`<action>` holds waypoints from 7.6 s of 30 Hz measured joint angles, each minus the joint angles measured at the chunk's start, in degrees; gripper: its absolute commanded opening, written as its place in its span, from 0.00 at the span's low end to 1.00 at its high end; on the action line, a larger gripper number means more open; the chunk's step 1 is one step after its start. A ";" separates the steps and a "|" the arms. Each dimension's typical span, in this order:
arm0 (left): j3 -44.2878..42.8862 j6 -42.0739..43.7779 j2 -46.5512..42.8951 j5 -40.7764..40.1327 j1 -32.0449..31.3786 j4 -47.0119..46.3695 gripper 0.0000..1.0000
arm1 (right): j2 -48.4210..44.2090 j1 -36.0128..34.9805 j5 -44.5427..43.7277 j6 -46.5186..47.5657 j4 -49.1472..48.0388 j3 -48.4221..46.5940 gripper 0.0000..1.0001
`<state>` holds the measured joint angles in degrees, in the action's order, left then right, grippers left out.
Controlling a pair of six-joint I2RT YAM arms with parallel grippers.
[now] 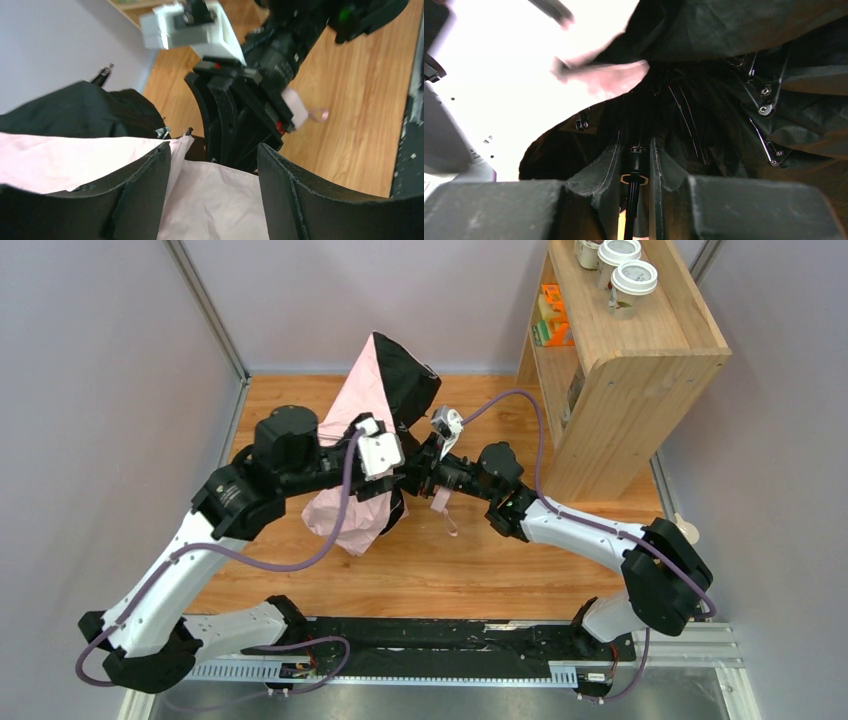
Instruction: Put away the umbrella
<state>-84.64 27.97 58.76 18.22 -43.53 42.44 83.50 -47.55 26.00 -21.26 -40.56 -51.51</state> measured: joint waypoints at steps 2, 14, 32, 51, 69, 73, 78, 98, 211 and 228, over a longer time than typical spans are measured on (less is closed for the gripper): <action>1.84 3.54 1.62 -1.11 0.00 -0.07 0.68 | 0.00 0.00 0.50 0.00 -0.02 -0.52 0.00; 9.31 12.57 -0.70 -9.68 0.00 -8.46 0.59 | 0.00 0.00 1.68 0.07 0.87 -0.66 0.00; 11.93 7.21 -6.97 -8.83 -0.20 -11.32 0.00 | 0.15 1.55 1.60 -1.60 0.52 -1.36 0.00; 27.54 -19.34 -20.90 2.34 -0.20 -14.43 0.44 | 5.31 2.60 4.22 -12.74 -8.20 -1.99 0.00; -15.23 -44.39 2.23 -42.45 0.72 2.21 0.75 | -5.09 -0.81 -3.98 8.41 11.56 0.33 0.00; -21.22 -44.65 12.74 -42.73 3.61 5.25 0.75 | -5.44 -2.56 -6.54 11.93 15.32 0.33 0.00; -22.16 -44.33 18.86 -42.80 5.11 7.45 0.75 | -5.92 -3.45 -8.57 14.56 18.10 0.33 0.00; -25.66 -35.76 29.27 -46.99 5.38 7.26 0.05 | -7.02 -4.55 -9.66 17.14 20.26 0.02 0.00; 28.63 -80.06 -12.35 -19.58 10.56 -46.31 0.00 | -0.48 13.22 21.40 -35.45 -31.52 3.76 0.55; 8.07 -63.58 -1.33 -39.65 9.51 -13.38 0.00 | -25.49 4.87 -17.11 5.01 49.11 0.46 0.96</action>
<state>-76.58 -35.62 57.43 -21.43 -34.02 29.06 58.02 -42.68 8.88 -16.25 8.56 -51.05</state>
